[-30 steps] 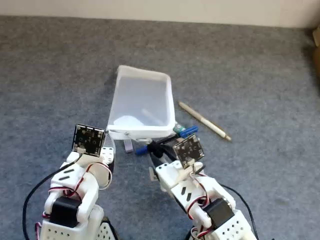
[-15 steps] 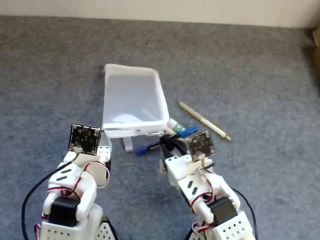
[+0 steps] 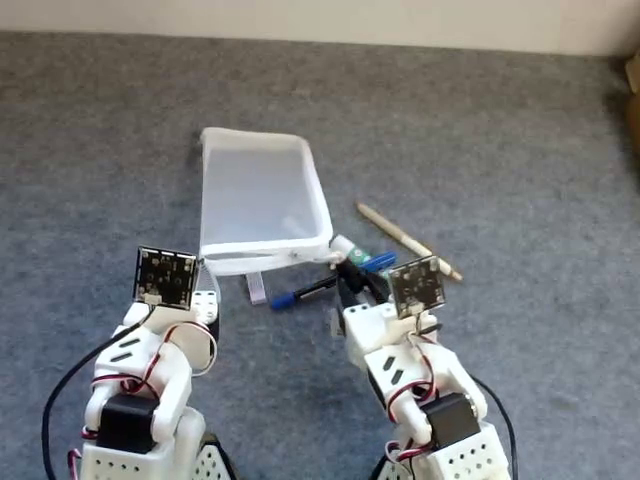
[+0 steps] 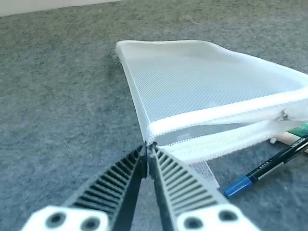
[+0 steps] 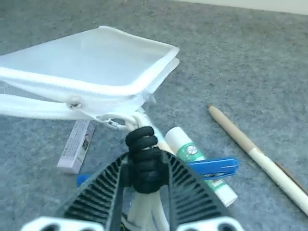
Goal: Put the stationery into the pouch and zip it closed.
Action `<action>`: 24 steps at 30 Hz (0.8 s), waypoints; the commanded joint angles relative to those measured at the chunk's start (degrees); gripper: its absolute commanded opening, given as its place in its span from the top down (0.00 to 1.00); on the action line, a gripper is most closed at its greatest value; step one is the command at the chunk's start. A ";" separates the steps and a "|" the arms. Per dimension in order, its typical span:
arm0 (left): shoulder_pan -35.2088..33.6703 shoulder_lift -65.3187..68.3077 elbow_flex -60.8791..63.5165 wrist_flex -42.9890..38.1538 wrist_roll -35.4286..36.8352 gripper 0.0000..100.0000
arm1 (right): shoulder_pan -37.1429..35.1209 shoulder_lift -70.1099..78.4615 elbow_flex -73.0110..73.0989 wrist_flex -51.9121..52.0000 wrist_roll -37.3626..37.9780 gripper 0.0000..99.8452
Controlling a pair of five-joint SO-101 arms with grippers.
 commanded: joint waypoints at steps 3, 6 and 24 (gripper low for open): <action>-1.80 -0.31 -0.40 -1.23 -0.26 0.86 | -7.16 -0.92 -10.24 8.75 0.44 1.00; -1.80 -0.31 0.57 -1.23 -0.18 0.79 | -8.48 -0.92 -14.02 13.05 0.35 1.00; -1.98 -0.22 9.89 -10.55 -2.20 0.79 | -8.92 -0.92 -16.13 14.20 0.26 1.00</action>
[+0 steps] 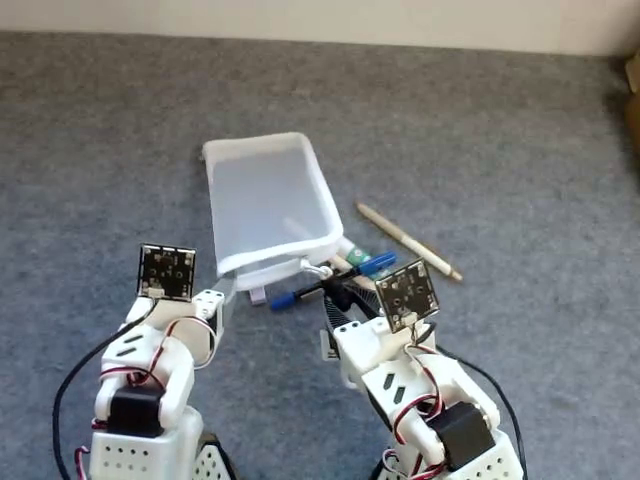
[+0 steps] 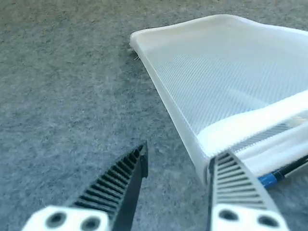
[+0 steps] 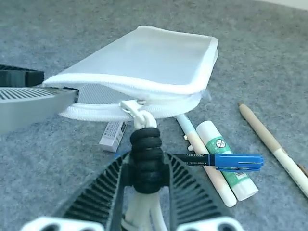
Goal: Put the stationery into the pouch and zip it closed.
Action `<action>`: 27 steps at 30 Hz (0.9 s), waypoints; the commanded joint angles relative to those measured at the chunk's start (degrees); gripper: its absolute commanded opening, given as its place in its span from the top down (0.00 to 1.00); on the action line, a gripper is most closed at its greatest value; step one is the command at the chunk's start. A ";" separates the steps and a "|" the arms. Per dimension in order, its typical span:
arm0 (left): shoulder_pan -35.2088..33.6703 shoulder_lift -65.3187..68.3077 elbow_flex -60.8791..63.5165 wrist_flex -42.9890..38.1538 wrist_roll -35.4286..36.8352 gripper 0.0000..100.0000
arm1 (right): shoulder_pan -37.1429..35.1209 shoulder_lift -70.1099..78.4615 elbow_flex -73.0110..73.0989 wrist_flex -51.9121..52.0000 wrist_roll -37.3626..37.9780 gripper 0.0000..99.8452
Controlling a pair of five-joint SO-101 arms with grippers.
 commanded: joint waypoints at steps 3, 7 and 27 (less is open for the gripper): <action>-0.66 -0.22 3.47 -6.33 -3.87 0.82 | -0.75 -1.01 -4.44 0.13 0.35 1.00; -0.66 -0.22 1.71 -6.15 -3.87 0.93 | -0.75 -1.01 -4.44 0.13 0.35 1.00; -9.36 -0.22 -13.41 11.52 -0.88 0.99 | 7.87 -0.57 -4.35 0.04 0.44 0.78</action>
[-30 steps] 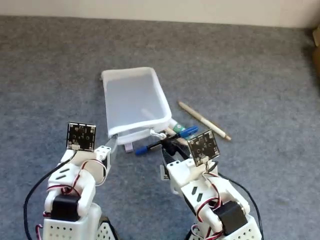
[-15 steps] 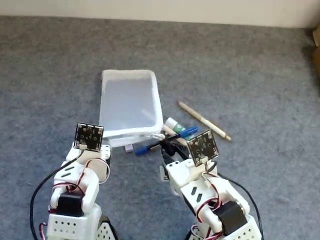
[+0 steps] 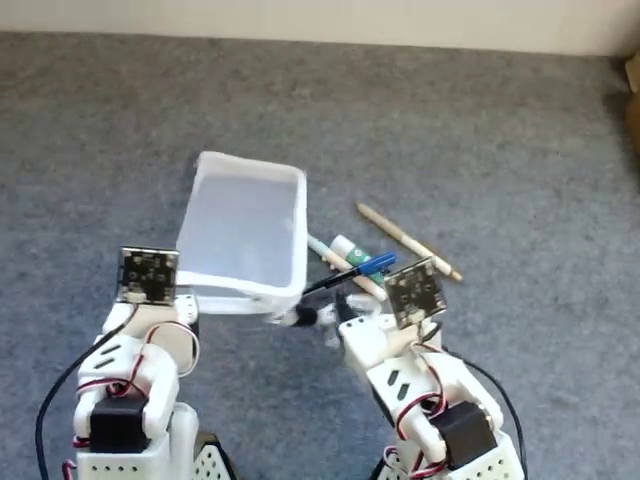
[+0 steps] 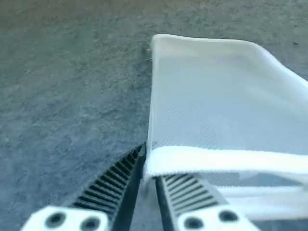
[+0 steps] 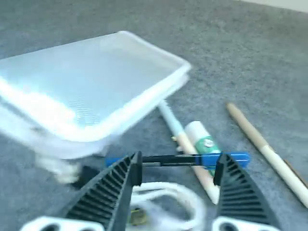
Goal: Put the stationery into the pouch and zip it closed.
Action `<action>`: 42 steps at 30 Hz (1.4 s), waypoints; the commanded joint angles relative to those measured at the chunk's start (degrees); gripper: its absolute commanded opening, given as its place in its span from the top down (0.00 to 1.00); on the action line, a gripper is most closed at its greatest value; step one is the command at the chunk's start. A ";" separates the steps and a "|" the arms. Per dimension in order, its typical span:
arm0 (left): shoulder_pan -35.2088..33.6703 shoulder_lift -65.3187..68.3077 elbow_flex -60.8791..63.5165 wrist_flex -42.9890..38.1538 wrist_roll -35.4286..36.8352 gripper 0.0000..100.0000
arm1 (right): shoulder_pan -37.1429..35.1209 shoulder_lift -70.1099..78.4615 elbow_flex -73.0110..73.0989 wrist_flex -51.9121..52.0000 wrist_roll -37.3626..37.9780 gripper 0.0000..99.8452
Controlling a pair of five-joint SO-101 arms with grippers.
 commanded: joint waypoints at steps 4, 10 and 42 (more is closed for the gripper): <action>-5.49 -0.22 -5.14 0.79 2.90 0.99 | 6.73 -0.48 -4.35 0.04 0.53 0.78; -5.58 -0.22 -5.14 0.79 2.90 0.99 | 6.81 -0.40 -4.18 -0.04 0.44 0.78; -5.58 -0.22 -4.70 0.79 2.55 0.99 | 10.59 53.14 -21.49 -9.63 -32.00 0.84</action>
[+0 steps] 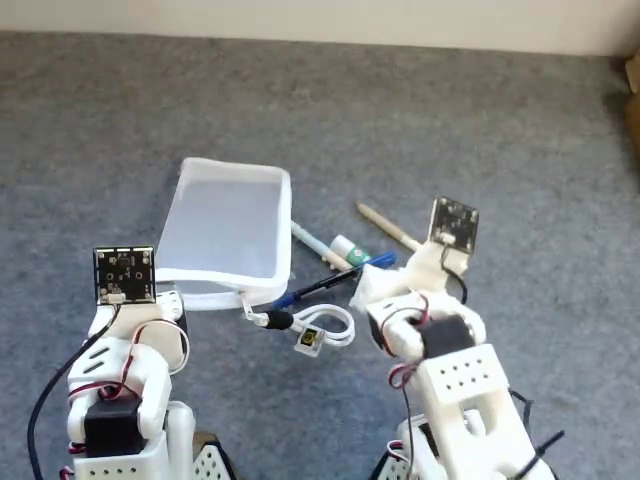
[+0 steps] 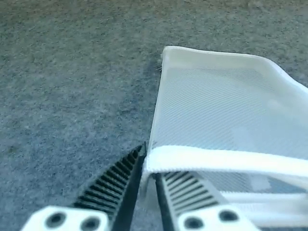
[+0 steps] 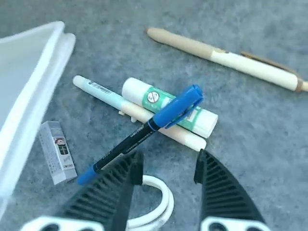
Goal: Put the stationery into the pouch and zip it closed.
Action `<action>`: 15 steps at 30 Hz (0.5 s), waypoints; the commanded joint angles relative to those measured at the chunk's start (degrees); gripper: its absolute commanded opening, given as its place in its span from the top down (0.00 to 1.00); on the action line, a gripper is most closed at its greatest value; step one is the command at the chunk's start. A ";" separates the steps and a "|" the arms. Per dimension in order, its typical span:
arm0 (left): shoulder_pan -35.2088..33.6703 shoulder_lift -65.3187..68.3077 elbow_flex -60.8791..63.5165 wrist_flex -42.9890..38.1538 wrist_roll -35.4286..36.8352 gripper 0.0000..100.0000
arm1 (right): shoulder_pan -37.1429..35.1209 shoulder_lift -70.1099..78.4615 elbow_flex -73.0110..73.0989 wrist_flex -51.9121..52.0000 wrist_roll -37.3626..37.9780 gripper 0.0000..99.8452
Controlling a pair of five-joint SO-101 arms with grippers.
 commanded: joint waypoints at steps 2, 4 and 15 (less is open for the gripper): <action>-0.84 -0.22 -3.30 0.70 0.35 0.99 | 0.48 5.93 -5.67 -4.26 -2.99 0.84; -0.84 -0.22 -3.30 0.70 0.35 0.99 | 1.10 7.69 -5.58 -7.87 -2.99 0.84; -0.84 -0.22 -3.30 0.70 0.35 0.99 | 3.21 21.85 -6.20 -13.05 -2.90 0.84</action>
